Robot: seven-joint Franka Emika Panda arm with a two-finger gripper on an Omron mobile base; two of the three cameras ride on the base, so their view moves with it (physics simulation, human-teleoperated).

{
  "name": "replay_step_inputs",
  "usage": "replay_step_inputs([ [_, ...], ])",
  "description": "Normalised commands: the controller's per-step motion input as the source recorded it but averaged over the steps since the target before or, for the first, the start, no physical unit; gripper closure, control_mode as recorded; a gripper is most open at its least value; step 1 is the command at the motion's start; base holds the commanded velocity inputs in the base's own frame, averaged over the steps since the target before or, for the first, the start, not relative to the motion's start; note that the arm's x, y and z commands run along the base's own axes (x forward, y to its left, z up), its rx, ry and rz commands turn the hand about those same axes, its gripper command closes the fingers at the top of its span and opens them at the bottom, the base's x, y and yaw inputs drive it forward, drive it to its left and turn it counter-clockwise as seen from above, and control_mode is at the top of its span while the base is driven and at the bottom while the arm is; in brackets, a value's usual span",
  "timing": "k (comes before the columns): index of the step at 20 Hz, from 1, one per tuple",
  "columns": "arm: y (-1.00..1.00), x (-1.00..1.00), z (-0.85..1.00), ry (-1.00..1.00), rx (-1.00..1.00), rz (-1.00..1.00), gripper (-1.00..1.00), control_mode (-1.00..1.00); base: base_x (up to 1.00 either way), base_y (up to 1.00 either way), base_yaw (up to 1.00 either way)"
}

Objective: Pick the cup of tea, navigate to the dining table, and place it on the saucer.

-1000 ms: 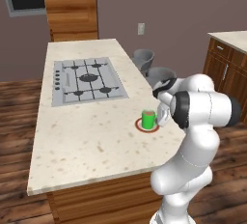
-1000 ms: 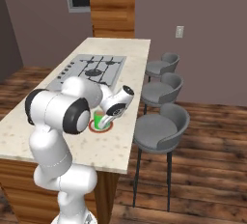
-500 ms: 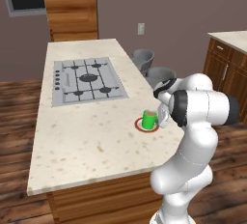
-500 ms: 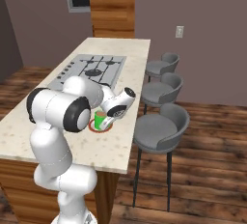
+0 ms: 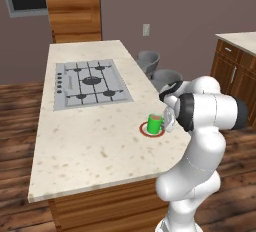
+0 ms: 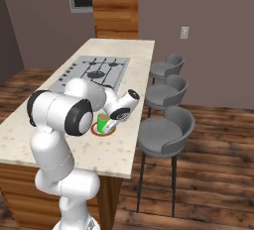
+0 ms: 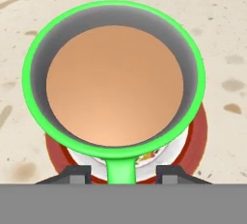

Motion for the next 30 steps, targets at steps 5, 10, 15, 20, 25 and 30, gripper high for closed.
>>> replay_step_inputs([
  [5, 0.00, 0.00, 0.04, 0.00, 0.00, 0.00, -1.00, -1.00, 0.00, 0.00, 0.00],
  [10, 0.00, 0.00, 0.51, 0.00, 0.00, 0.00, -1.00, -1.00, 0.00, 0.00, 0.00],
  [15, 0.00, -0.09, 0.86, 0.00, 0.00, 0.00, -1.00, -1.00, 0.00, 0.00, 0.00],
  [20, -0.01, -0.58, 0.80, 0.02, 0.00, -0.01, -1.00, -1.00, 0.00, 0.00, 0.00],
  [25, 0.00, -0.93, 0.47, 0.03, 0.00, -0.07, -1.00, -1.00, 0.00, 0.00, 0.00],
  [30, 0.00, -1.00, 0.28, 0.00, 0.00, -0.09, -1.00, -1.00, 0.00, 0.00, 0.00],
])
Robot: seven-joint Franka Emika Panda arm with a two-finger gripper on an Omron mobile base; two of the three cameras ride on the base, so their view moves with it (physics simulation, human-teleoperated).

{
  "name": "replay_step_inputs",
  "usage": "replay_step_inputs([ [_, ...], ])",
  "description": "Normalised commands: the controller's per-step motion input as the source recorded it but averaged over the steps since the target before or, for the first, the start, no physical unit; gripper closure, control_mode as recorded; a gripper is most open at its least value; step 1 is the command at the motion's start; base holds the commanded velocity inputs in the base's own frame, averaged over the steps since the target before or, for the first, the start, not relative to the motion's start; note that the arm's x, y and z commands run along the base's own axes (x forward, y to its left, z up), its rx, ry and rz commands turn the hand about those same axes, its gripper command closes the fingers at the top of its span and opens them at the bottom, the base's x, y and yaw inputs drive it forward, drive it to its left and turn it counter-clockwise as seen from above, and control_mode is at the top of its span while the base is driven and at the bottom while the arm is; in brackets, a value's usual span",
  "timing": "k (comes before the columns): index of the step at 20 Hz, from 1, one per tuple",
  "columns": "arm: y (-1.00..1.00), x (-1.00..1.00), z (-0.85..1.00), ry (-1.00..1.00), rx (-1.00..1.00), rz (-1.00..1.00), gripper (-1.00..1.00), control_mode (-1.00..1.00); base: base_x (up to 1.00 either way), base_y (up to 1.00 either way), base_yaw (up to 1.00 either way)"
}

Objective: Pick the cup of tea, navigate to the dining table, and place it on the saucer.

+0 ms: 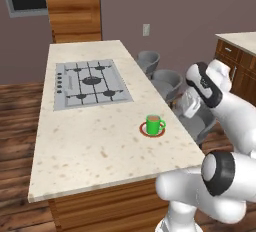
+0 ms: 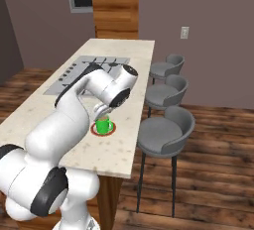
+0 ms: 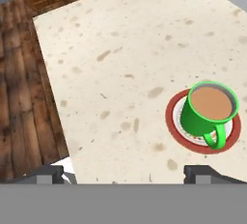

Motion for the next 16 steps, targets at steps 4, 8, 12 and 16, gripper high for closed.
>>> replay_step_inputs([
  [4, 0.00, -1.00, 0.35, 0.00, 0.00, -0.09, -1.00, -1.00, 0.00, 0.00, 0.00],
  [8, 0.00, -1.00, 0.58, 0.00, -0.02, -0.10, -1.00, -1.00, 0.00, 0.00, 0.00],
  [12, 0.00, -0.86, 0.82, 0.01, -0.03, -0.13, -1.00, -1.00, 0.00, 0.00, 0.00],
  [16, 0.24, -0.70, 0.60, 0.01, -0.09, -0.12, -1.00, -1.00, 0.00, 0.00, 0.00],
])
